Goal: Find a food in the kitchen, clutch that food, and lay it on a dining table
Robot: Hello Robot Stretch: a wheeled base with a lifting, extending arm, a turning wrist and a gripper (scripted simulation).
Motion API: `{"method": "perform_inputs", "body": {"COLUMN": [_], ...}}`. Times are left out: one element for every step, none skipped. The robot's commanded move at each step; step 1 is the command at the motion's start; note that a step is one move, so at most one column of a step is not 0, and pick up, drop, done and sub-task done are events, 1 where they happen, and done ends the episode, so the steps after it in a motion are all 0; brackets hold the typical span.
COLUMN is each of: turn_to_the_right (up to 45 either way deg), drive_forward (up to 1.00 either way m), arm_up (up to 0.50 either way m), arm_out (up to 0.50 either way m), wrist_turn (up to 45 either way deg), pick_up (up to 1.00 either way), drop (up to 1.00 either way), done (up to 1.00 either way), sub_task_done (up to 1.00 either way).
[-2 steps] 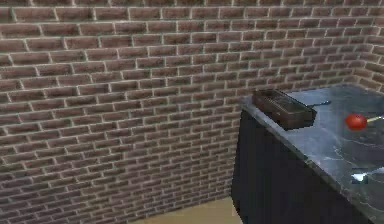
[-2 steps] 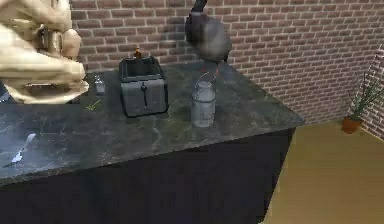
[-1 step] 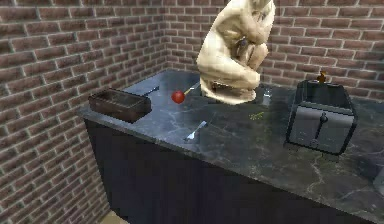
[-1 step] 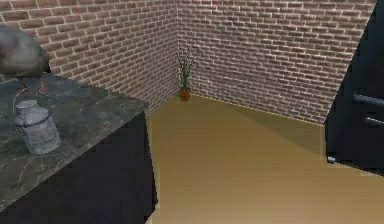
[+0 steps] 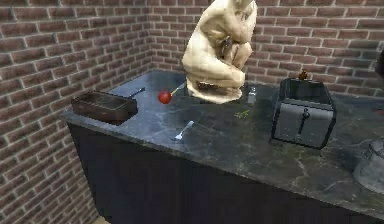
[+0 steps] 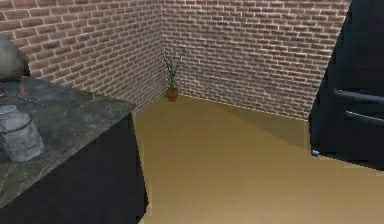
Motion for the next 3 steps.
{"method": "perform_inputs", "body": {"turn_to_the_right": [0.0, -45.0, -45.0], "drive_forward": [0.35, 0.00, 0.00], "arm_up": [0.00, 0.00, 0.00], "arm_out": [0.00, 0.00, 0.00], "wrist_turn": [0.0, 0.0, 0.0], "pick_up": [0.00, 0.00, 0.00], "drop": [0.00, 0.00, 0.00], "done": [0.00, 0.00, 0.00], "sub_task_done": [0.00, 0.00, 0.00]}}
